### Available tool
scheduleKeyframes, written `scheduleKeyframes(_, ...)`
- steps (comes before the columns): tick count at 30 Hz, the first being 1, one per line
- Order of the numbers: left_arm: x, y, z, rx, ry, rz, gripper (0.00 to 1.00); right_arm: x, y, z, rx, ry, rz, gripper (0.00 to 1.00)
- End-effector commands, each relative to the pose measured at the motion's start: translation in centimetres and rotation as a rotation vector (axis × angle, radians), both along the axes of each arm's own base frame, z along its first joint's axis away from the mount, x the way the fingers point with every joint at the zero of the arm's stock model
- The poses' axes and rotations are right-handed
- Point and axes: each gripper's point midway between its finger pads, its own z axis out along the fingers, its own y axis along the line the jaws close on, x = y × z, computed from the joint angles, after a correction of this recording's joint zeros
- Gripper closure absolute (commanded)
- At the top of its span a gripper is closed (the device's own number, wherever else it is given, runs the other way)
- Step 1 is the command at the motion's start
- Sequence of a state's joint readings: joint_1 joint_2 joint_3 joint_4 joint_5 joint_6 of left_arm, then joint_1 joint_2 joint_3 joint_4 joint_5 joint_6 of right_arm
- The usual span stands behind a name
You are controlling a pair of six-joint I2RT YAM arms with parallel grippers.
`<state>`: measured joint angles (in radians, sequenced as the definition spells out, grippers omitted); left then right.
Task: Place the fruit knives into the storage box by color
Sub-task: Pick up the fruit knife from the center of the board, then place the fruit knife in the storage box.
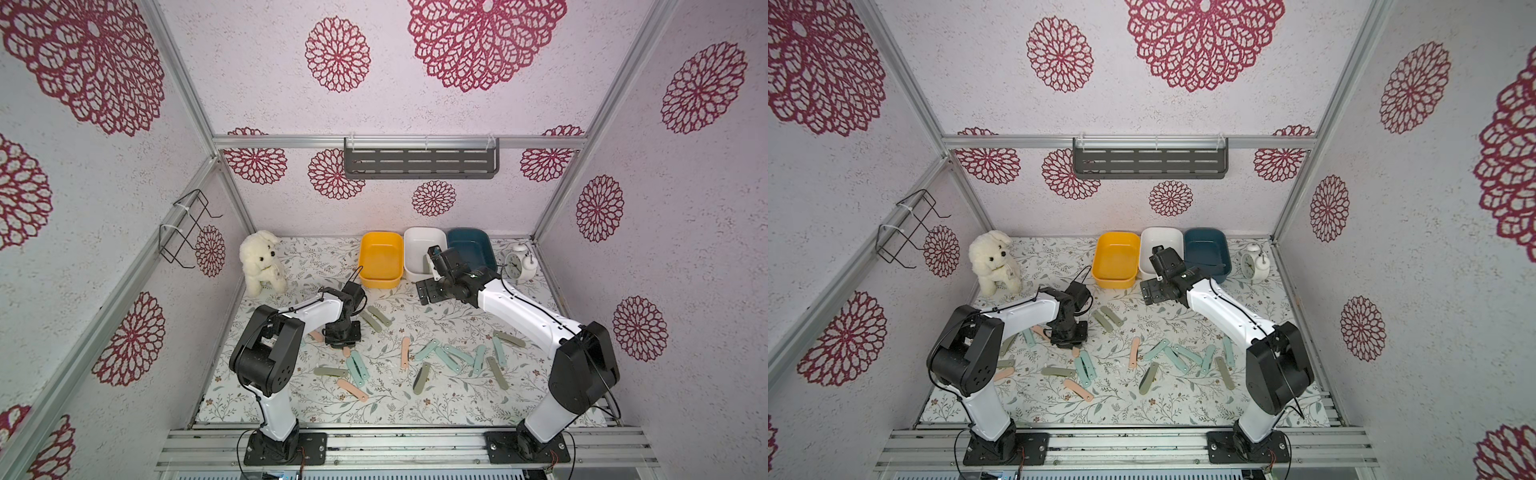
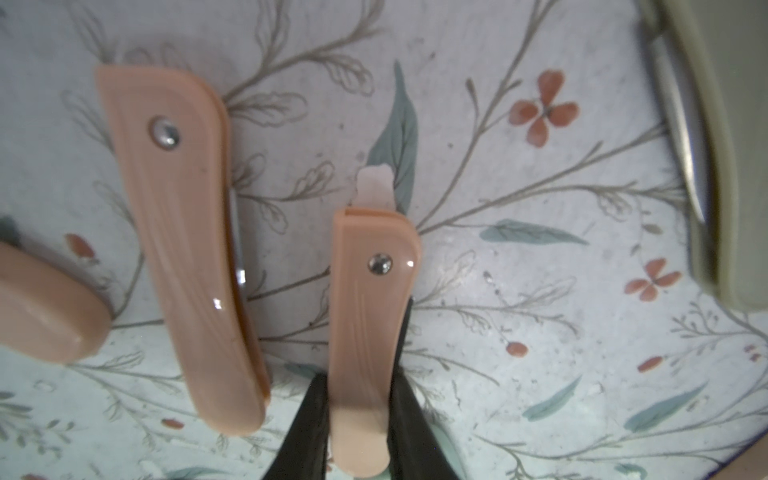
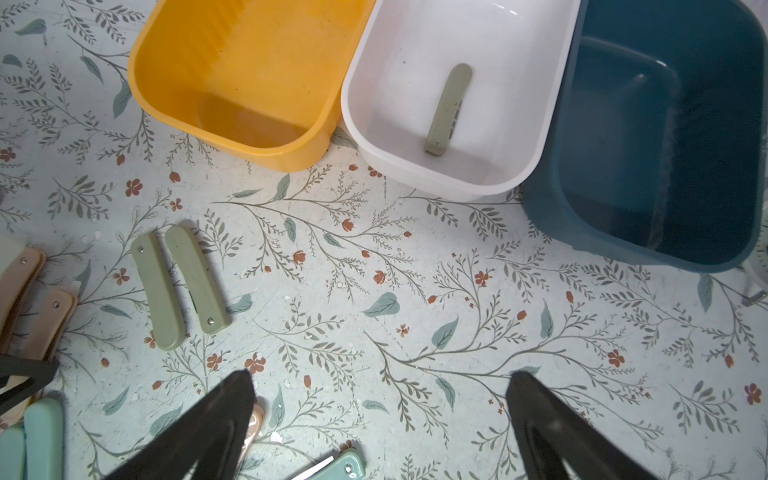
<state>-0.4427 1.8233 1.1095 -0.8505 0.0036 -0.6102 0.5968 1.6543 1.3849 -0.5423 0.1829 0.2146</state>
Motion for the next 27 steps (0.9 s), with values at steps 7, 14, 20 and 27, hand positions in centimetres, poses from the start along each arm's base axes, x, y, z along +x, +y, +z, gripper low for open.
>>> scheduleKeyframes(7, 2.8, -1.3, 3.1, -0.009, -0.077, -0.036, 0.85, 1.6, 0.7, 1.7, 0.043, -0.059, -0.015, 0.01)
scheduleKeyframes(14, 9.1, -3.5, 8.4, -0.017, -0.22, -0.09, 0.87, 2.7, 0.2, 1.8, 0.051, -0.082, -0.009, 0.01)
scheduleKeyframes(20, 15.4, -5.3, 9.9, 0.02, -0.309, -0.135, 0.9, 3.2, -0.4, 1.4, 0.08, -0.078, -0.018, 0.01)
scheduleKeyframes(27, 22.0, -6.6, 11.5, 0.083, -0.432, -0.164, 0.91, 3.8, -0.8, 1.5, 0.098, -0.077, -0.009, 0.01)
